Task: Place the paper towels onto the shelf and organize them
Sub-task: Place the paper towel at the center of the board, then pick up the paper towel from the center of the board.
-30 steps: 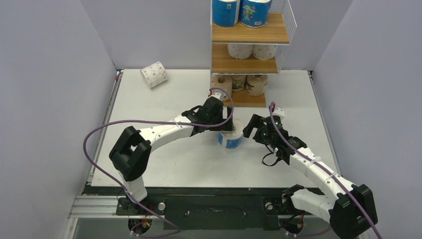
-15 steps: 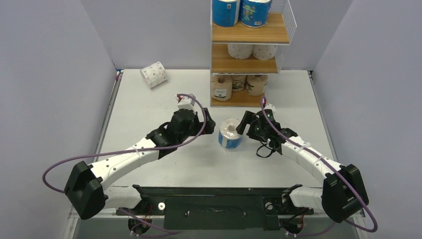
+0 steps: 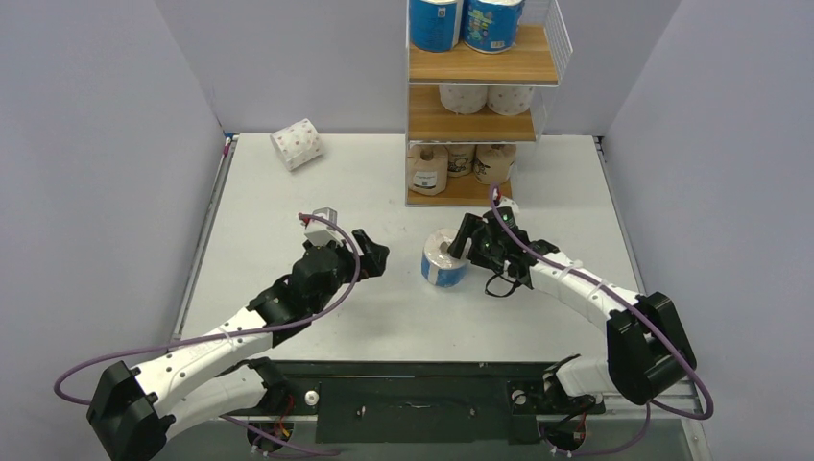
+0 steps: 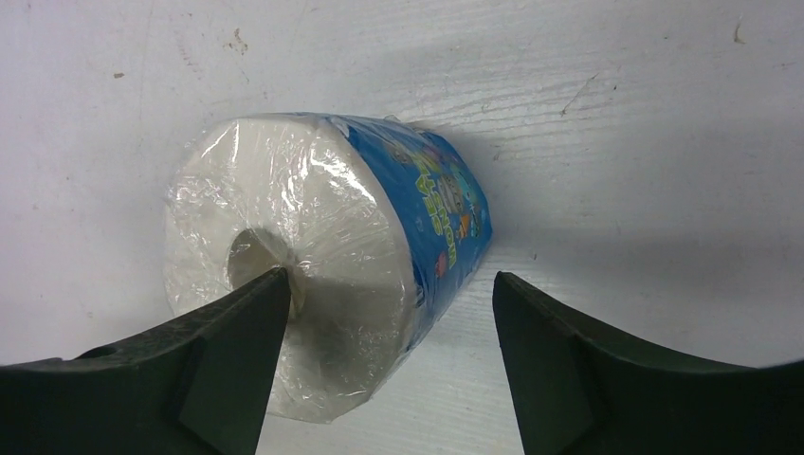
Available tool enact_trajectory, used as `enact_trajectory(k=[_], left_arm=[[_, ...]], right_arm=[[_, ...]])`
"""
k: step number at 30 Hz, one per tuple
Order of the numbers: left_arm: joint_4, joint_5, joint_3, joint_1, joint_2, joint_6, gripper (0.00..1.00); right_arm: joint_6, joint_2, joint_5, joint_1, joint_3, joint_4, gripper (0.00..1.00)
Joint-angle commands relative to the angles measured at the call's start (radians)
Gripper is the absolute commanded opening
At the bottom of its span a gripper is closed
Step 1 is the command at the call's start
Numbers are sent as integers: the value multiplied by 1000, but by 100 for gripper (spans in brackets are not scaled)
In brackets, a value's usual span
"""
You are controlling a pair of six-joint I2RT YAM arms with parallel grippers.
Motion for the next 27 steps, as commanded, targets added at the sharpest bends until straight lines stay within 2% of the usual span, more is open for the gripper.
enact_trajectory(k=[1,12,18,27], left_arm=[[20,-53,-8,7,-13,-32,96],[15,-38,-24,8,-13,-44,97],[10,-57,-33,8,-24,-57,97],[54,-120,-36,8,-84,-18,97]], right_arm=[[3,18,39,26,44,20,72],[10,68,65,52,59,12,56],[11,33,107,50,46,18,44],[0,-75,91,13,89,-31,38]])
